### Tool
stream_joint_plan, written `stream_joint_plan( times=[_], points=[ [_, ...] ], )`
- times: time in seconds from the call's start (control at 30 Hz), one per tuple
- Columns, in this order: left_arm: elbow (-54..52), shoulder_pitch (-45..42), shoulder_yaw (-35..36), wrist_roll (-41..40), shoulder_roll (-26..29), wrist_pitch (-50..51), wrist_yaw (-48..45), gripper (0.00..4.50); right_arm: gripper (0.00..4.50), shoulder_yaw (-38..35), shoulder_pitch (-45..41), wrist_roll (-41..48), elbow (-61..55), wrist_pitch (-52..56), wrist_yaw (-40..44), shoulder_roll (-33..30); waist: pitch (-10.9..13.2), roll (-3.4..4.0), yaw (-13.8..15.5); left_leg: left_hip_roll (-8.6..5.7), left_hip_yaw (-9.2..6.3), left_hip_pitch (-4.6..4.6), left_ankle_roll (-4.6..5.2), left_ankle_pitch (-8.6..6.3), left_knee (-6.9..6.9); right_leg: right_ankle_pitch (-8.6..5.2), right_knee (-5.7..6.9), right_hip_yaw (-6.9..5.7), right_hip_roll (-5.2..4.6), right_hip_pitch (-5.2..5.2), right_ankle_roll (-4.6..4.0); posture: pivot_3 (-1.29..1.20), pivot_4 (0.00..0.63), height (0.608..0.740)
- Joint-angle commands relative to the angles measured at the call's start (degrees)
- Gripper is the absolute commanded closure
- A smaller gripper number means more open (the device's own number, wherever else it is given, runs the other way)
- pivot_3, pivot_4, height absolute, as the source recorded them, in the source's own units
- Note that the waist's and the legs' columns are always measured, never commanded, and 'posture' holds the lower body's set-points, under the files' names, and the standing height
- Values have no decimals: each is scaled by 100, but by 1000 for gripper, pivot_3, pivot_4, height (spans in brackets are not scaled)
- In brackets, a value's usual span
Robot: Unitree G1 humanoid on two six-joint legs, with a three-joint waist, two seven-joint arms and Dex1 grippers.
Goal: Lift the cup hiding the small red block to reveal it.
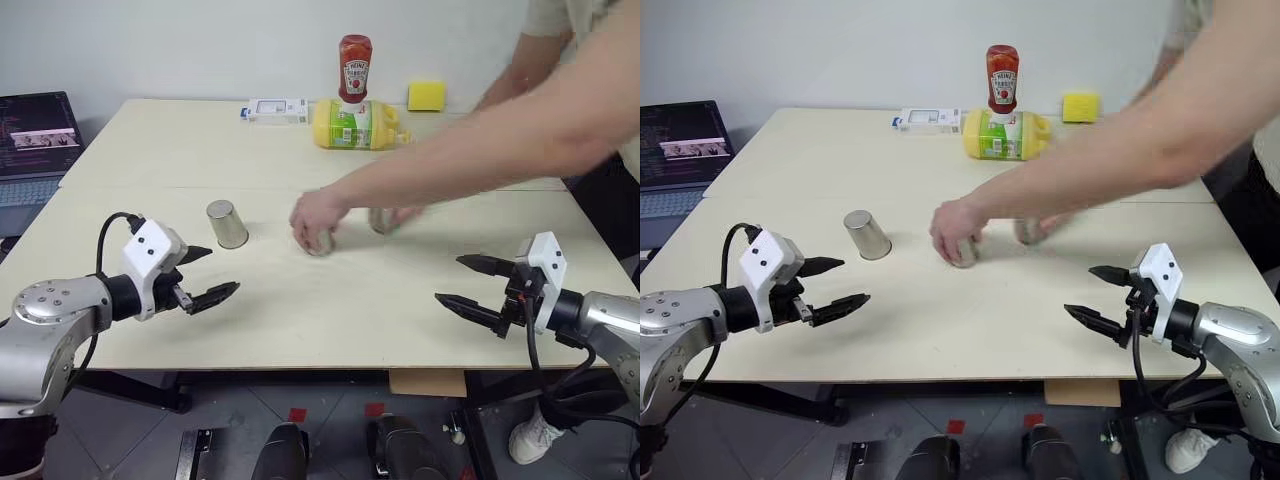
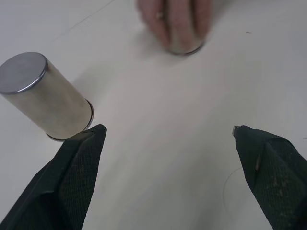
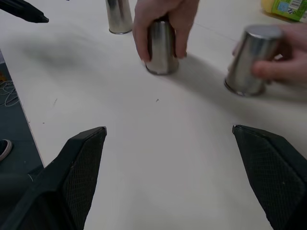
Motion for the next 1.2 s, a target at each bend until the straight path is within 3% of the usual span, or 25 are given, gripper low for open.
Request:
stream_joint_plan(
  times=[0.03,0.4,0.53,0.83,1.2],
  points=[
    [-60,-107,16,53,48,-143,-28,0,50,-39,-70,36,-149,-86,-24,11,0,0,0,0,0,0,0,0,0,0,0,0,0,0,0,0,150,740],
    [-134,-366,-73,-74,-209,124,180,0,50,193,-465,191,-445,171,-268,86,0,0,-1,0,0,0,0,0,0,0,0,0,0,0,1,0,150,740],
    [112,-831,-236,-260,-489,338,234,0,50,342,-740,547,-689,675,-446,124,1,1,0,0,-3,-1,0,0,2,2,2,-2,2,0,4,0,150,740],
    [1227,-2306,-1431,421,-1350,-52,442,0,50,634,-1268,857,-904,1205,-779,273,0,-2,14,-7,-7,-14,0,0,4,6,-4,-5,2,-2,10,0,150,740],
    [3289,-3592,-2231,1330,-2376,-975,536,0,50,834,-1285,816,-1053,1292,-859,299,0,-2,10,-10,-16,-32,0,1,8,7,0,-11,2,-13,11,0,150,740]
  ],
)
